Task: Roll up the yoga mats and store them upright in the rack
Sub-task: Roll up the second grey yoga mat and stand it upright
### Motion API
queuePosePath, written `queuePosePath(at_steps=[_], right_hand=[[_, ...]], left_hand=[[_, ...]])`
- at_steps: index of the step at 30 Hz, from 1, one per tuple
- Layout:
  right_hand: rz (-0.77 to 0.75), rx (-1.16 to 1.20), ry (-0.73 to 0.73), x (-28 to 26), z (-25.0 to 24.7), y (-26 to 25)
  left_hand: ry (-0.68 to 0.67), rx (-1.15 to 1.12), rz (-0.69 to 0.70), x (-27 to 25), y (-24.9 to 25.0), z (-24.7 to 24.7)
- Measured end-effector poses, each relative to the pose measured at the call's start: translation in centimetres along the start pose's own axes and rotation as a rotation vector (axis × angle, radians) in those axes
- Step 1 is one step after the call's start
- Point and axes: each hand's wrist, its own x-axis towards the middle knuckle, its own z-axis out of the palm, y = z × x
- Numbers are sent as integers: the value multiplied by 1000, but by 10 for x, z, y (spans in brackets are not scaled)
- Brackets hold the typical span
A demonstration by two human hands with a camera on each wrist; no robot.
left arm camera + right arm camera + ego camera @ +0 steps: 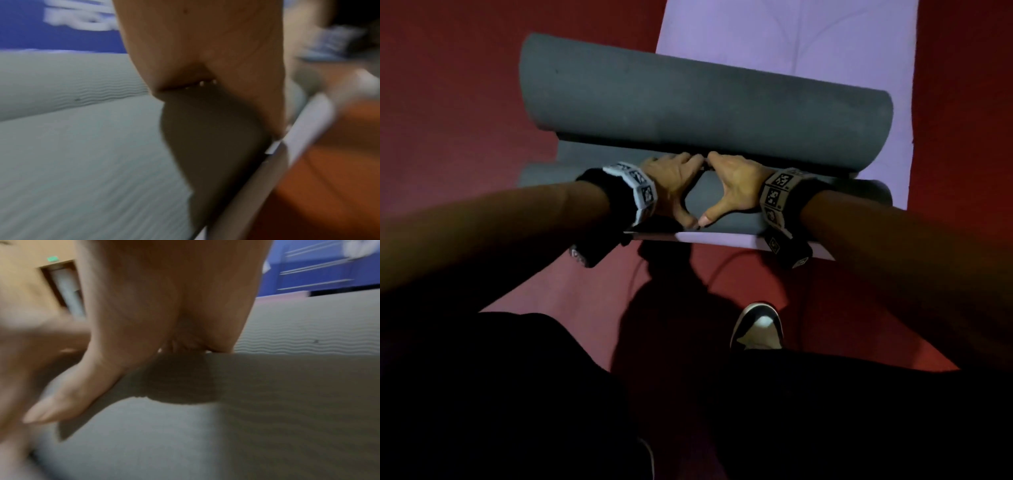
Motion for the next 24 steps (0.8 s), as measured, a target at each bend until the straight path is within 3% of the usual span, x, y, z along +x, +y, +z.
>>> queuePosePath(at_steps=[3, 7, 13, 19, 24], right_hand=[[1, -4, -17, 4, -10, -1], [13, 28, -35, 2, -11, 0], [31, -114, 144, 5, 8, 14], [35, -100, 103, 7, -7, 11], [70, 7, 50, -4, -1, 15]], left_hand=[[-46, 91, -27, -2, 0, 3], [-117, 0, -33, 14, -3, -13], [-170, -69, -35, 27, -14, -25], [-68, 174, -50, 6, -3, -12], [-169, 81, -1, 11, 4, -33]])
